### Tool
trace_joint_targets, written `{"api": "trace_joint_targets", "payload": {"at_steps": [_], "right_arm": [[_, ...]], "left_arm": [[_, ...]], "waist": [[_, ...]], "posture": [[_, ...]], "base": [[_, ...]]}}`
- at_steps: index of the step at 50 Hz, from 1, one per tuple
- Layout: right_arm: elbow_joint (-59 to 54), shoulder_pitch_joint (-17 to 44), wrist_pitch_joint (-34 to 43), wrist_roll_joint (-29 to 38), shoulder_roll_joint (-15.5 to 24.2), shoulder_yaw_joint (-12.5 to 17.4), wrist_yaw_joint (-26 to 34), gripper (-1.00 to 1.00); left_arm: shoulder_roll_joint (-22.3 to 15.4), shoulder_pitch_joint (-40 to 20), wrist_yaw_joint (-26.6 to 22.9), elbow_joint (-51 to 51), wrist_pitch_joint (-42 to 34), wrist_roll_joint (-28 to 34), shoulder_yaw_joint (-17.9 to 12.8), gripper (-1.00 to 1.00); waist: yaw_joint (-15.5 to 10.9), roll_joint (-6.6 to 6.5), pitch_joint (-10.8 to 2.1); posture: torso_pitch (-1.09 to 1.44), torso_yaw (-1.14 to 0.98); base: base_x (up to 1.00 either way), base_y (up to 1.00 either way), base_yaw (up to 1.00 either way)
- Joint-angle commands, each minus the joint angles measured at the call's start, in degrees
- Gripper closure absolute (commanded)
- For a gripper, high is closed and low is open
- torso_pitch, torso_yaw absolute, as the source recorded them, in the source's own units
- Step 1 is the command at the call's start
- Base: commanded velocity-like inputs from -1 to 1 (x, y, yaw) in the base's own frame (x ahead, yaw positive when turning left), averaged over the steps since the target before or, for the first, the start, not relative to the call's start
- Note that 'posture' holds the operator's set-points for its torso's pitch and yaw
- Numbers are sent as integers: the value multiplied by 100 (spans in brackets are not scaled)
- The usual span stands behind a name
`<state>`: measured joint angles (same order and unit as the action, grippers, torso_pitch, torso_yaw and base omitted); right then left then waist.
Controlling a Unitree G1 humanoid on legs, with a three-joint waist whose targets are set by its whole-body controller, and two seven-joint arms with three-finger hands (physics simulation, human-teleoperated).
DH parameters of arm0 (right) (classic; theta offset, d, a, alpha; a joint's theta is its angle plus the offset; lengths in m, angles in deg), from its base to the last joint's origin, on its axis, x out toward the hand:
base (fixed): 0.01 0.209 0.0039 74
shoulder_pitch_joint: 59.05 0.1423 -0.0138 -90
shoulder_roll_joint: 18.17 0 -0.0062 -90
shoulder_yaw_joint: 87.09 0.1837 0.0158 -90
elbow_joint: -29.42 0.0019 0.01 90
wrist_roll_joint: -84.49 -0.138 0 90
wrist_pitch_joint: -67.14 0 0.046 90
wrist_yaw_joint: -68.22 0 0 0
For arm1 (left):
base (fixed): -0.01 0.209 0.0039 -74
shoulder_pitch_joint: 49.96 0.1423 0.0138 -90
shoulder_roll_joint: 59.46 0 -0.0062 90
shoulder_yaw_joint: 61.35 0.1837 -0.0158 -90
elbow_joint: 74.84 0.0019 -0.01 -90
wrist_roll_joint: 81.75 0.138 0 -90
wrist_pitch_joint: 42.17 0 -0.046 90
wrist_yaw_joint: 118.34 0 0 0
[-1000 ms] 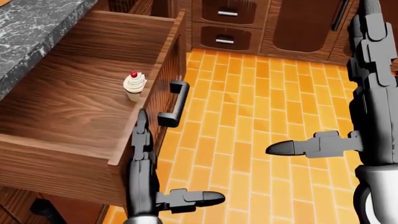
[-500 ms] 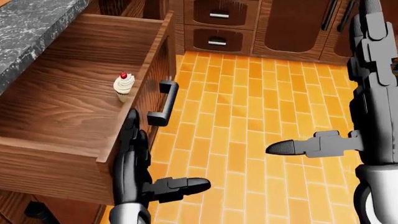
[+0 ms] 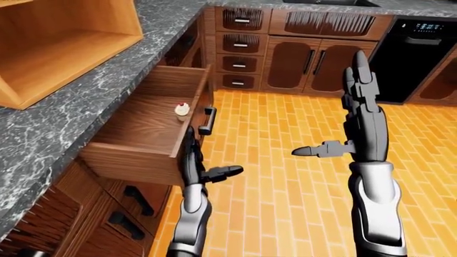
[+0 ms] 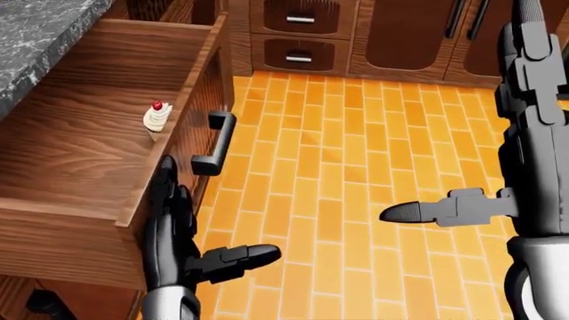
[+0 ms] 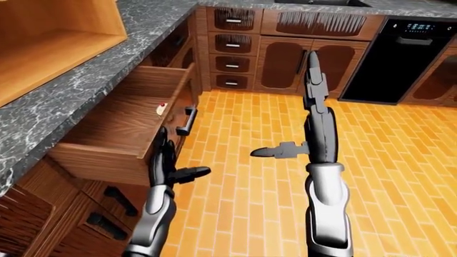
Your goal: Close the right drawer.
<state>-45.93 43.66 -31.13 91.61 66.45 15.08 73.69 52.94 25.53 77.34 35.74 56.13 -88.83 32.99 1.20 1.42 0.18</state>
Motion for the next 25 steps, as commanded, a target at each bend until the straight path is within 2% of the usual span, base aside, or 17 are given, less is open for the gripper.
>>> {"api": "trace_joint_targets", "payload": {"at_steps": [1, 8, 25], "right_arm": [[201, 129, -128, -17, 51, 46, -39, -100], [184, 133, -140, -25, 48, 41, -34, -100], [82, 129, -223, -7, 48, 28, -34, -100]], "left_arm": [[-78, -50, 282, -76, 44, -181, -298, -100], [-155, -145, 498, 118, 188, -118, -392, -100], [-317, -249, 580, 254, 334, -282, -574, -100]], "waist": [[-46, 37, -78], [-31, 26, -85], [-28, 3, -112]], "posture": [[0, 0], [0, 0], [0, 0]], "base": [[0, 0, 0], [0, 0, 0], [0, 0, 0]]}}
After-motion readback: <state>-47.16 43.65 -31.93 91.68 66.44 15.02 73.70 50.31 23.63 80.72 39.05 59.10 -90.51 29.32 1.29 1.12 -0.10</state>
